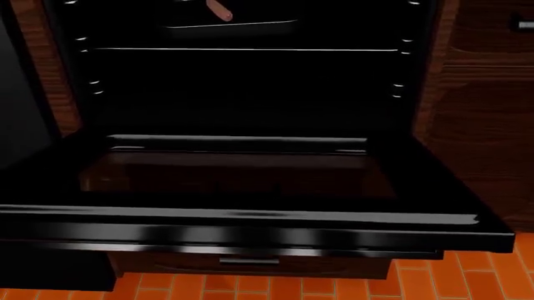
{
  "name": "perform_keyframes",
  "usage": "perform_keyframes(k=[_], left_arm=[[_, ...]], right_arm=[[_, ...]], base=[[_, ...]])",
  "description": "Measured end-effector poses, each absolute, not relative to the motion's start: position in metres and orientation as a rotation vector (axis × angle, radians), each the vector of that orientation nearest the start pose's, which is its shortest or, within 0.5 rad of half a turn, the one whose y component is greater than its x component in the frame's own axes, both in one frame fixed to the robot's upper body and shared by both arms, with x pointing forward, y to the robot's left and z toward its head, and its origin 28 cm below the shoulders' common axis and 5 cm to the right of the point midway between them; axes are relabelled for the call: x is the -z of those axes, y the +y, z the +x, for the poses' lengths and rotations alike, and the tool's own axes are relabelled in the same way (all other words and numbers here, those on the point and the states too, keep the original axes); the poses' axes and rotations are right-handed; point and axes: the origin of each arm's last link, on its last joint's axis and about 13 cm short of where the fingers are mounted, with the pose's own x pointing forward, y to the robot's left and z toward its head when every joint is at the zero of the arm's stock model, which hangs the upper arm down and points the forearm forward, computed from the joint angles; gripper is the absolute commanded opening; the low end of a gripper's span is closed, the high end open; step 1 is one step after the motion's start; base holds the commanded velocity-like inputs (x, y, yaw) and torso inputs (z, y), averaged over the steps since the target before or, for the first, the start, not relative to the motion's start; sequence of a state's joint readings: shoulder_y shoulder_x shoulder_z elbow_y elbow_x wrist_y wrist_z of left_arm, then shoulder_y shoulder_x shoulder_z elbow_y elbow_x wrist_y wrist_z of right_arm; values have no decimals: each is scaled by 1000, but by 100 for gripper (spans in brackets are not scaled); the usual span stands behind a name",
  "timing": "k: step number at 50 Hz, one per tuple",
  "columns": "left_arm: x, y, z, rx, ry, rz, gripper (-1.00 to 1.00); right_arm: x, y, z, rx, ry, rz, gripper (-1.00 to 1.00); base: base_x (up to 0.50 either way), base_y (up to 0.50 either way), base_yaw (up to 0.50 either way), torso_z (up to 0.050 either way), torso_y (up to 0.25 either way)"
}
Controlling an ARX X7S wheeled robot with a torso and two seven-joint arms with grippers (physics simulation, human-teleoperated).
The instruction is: Close the oven door
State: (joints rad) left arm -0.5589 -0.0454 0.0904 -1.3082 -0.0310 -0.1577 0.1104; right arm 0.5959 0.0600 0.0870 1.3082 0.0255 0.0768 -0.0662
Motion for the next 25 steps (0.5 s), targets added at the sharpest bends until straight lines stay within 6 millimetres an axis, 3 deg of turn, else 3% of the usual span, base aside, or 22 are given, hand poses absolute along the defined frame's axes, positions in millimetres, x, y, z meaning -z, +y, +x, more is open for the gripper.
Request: perform_keyframes(k=[12, 25], left_arm=[[91, 223, 239, 124, 892, 24, 100], [92, 222, 238, 140, 884, 18, 100]], right_arm=[[79, -125, 258, 58, 786, 95, 100], [79, -125, 257, 61, 772, 94, 100]], base=[[123, 0, 0, 0, 0], [0, 0, 0, -38, 0]])
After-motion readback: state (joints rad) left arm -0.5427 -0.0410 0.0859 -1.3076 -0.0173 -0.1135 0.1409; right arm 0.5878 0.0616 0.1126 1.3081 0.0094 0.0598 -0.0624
